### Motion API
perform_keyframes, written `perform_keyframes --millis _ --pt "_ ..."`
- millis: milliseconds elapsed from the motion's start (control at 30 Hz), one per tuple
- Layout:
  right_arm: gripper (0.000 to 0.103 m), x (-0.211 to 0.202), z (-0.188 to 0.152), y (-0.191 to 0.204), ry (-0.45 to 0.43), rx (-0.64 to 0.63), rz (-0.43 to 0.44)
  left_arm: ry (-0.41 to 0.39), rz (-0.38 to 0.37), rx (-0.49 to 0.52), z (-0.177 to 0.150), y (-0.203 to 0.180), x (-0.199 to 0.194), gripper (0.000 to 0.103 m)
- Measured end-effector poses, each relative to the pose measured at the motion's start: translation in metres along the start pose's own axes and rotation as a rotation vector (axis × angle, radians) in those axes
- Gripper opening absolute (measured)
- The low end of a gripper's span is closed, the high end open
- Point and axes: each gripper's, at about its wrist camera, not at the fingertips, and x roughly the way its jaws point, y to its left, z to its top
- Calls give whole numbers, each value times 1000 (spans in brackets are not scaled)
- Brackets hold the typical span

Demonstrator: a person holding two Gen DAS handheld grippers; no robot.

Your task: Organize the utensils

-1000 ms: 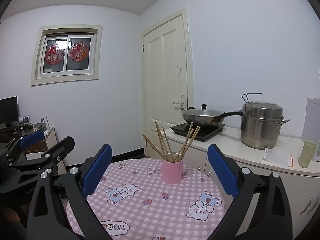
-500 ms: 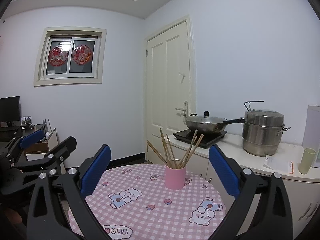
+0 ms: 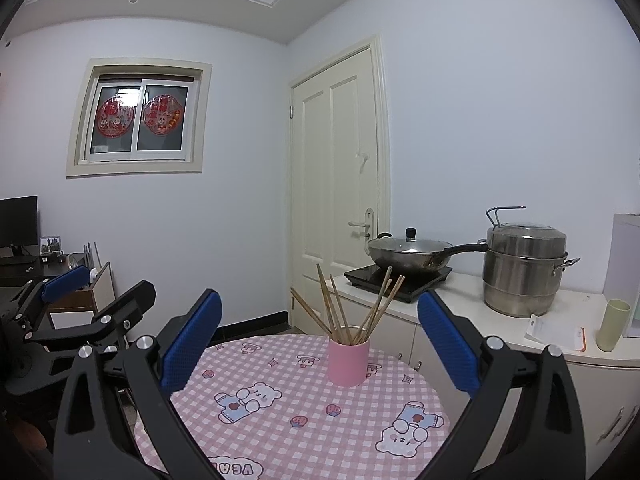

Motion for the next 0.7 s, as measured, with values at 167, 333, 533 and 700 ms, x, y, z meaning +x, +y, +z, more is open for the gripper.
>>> perform_keyframes --millis 167,333,533,700 --pt "95 3 -1 -1 4 7 3 3 2 0 0 0 1 97" --pt "95 7 -3 -1 15 14 10 13 4 3 0 0 7 97" --pt "95 11 -4 -1 24 17 17 19 6 0 -1 1 11 97" --pt "95 14 -5 -1 34 23 16 24 4 2 -2 0 15 97"
